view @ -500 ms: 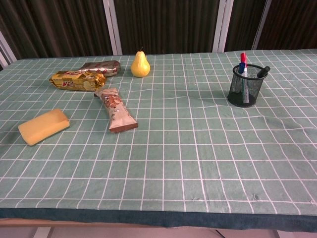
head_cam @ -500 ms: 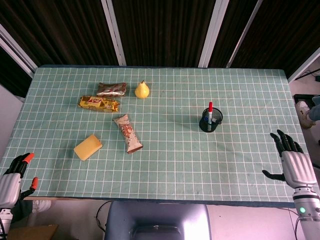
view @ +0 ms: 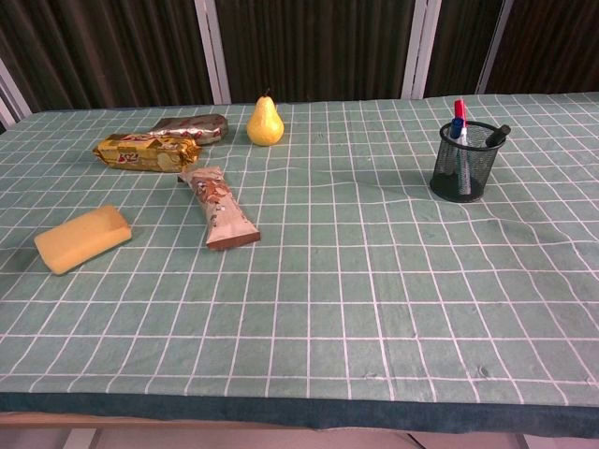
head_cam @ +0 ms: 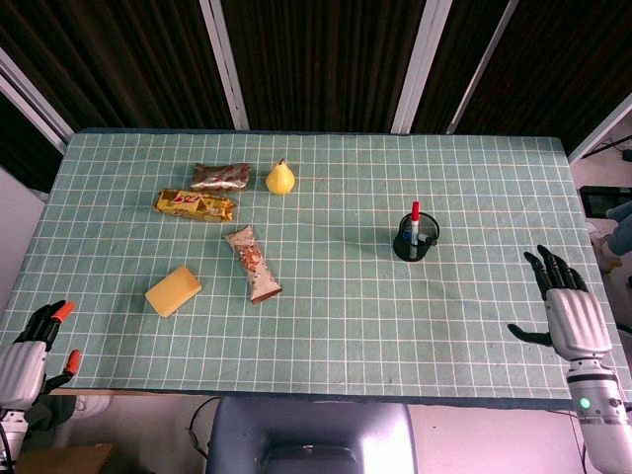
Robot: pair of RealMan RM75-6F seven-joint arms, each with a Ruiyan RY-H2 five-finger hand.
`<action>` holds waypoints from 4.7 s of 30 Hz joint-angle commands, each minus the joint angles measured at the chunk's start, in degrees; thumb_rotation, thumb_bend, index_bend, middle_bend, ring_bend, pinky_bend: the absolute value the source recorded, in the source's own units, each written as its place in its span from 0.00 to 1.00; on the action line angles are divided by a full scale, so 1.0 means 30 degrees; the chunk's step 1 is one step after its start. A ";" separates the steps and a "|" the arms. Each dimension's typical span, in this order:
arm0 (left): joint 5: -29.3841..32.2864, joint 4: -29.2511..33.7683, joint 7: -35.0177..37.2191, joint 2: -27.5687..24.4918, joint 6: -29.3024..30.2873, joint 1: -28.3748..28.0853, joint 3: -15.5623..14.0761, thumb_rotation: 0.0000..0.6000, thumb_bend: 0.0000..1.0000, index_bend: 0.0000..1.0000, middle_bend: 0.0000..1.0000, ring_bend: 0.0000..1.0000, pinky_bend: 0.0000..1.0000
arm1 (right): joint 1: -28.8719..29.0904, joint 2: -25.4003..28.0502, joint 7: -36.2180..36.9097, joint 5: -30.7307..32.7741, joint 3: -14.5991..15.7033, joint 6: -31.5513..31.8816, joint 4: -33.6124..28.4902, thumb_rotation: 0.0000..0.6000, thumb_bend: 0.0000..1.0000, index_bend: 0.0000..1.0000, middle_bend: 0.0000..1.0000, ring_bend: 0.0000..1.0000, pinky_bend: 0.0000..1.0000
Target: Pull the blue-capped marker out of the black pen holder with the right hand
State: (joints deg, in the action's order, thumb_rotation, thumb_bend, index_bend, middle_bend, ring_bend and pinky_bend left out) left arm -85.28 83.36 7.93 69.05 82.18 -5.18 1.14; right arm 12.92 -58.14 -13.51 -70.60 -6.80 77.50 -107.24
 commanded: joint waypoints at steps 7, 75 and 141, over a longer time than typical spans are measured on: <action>0.0067 -0.0081 0.0165 0.0112 -0.0100 0.0057 -0.0092 1.00 0.46 0.11 0.05 0.05 0.32 | 0.2521 -0.1696 -0.0635 0.0749 -0.1653 -0.2135 0.2452 1.00 0.15 0.35 0.77 0.83 0.92; 0.0393 -0.1379 0.1979 0.0465 -0.0992 0.0105 -0.0315 1.00 0.46 0.12 0.05 0.05 0.32 | 1.1065 -0.9246 -0.1099 0.6512 -0.3185 -0.9274 1.2554 1.00 0.53 0.61 1.00 1.00 1.00; 0.0490 -0.1697 0.2498 0.0658 -0.1289 0.0150 -0.0391 1.00 0.46 0.12 0.05 0.05 0.32 | 1.2143 -0.5552 -0.7522 0.4519 -0.0316 -0.9194 0.5283 1.00 0.84 0.85 1.00 1.00 1.00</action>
State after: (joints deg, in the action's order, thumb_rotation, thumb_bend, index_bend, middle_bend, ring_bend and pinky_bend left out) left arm -83.82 78.28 15.41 71.02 78.32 -4.73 -0.03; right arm 47.71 -73.94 -29.33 -61.23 -9.53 49.07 -91.70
